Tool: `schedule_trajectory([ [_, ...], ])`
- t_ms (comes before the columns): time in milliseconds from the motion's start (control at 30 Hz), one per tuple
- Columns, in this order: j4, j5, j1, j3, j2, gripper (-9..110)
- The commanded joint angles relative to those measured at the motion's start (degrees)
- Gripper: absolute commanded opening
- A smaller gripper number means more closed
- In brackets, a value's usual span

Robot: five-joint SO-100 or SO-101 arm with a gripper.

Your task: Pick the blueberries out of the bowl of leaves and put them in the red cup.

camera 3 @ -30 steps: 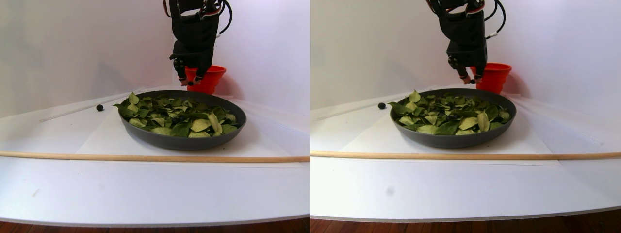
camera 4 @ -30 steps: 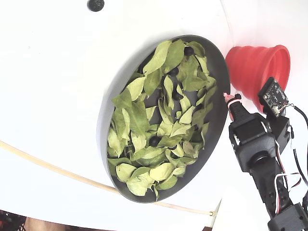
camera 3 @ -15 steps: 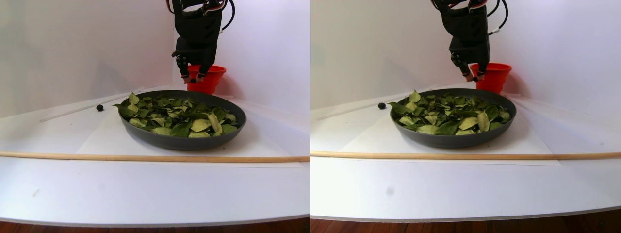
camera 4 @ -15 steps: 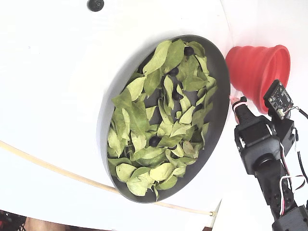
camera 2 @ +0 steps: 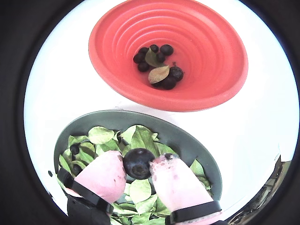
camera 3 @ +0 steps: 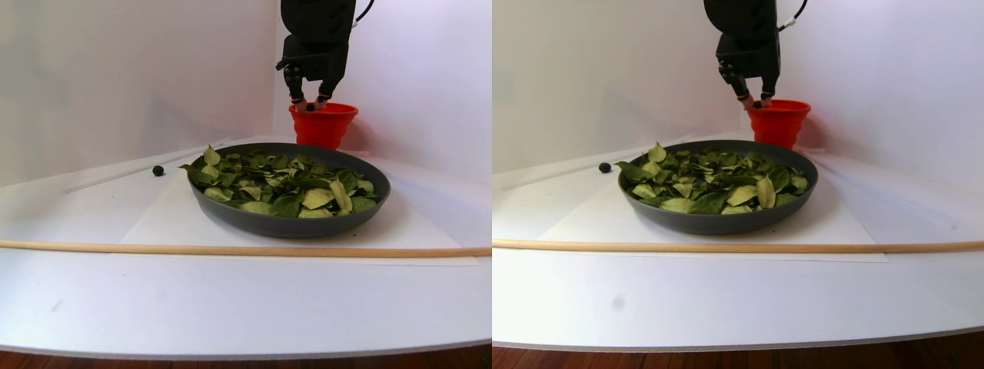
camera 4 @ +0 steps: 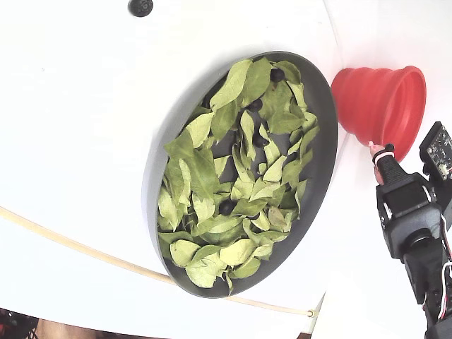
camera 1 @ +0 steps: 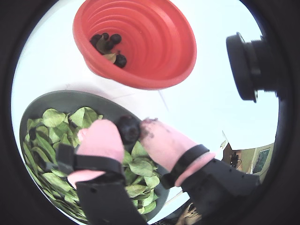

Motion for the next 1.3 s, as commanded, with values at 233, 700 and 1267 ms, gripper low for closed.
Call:
schedule_trajectory([
  [233,1.05,-0.26,3.16,-10.37,5.36,9],
  [700,1.23,-0.18,4.13,-18.02,-2.02,10],
  [1267,1.14,-0.62,4.39,-25.22,-8.17,10],
])
